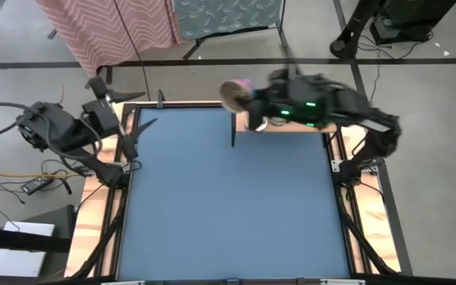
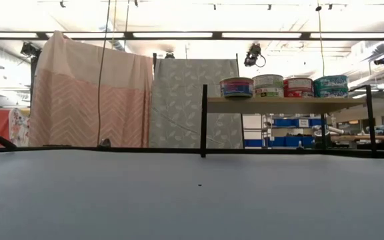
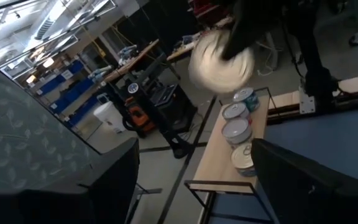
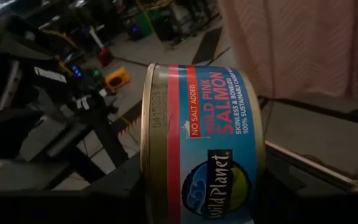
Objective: Stack canned seafood by type on shelf
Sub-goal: Stack the blue-pink tuna can on top of the blue-pink tuna can on the shelf
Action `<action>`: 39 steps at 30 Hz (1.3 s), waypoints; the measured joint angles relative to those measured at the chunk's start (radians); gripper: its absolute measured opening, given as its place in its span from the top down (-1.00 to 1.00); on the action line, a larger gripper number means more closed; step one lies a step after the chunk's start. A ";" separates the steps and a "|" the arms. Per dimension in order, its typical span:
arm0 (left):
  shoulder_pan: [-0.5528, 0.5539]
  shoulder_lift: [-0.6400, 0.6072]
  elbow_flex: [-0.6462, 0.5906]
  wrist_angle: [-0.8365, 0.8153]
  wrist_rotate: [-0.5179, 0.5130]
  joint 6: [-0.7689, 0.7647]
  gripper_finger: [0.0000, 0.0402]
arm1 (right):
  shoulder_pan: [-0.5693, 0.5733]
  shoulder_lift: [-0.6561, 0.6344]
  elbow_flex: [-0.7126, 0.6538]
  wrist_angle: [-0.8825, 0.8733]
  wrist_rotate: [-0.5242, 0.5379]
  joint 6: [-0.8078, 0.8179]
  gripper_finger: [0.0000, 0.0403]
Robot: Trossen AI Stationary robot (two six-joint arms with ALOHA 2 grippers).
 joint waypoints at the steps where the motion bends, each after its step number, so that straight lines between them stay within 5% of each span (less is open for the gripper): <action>1: -0.002 -0.007 0.000 0.000 0.001 0.000 -0.55 | 0.015 -0.026 0.000 -0.033 0.031 0.010 0.02; 7: -0.003 -0.021 0.000 -0.001 0.034 -0.002 -0.55 | 0.109 -0.111 -0.009 -0.260 0.206 0.087 0.02; 11: -0.003 -0.020 -0.001 0.000 0.035 -0.001 -0.55 | 0.133 -0.130 -0.108 -0.345 0.220 0.156 0.02; 19: -0.003 -0.019 -0.005 -0.001 0.035 -0.050 -0.55 | 0.204 -0.274 -0.520 -0.332 0.187 0.391 0.02; 26: -0.001 -0.017 -0.006 0.040 0.035 -0.057 -0.55 | 0.336 -0.566 -0.863 -0.242 0.356 0.618 0.02; 33: 0.000 -0.007 -0.006 0.123 0.032 -0.056 -0.55 | 0.374 -0.813 -1.193 0.001 0.430 0.661 0.02; 39: 0.000 0.009 -0.006 0.156 0.032 -0.056 -0.55 | 0.352 -0.920 -1.541 0.566 0.373 0.619 0.02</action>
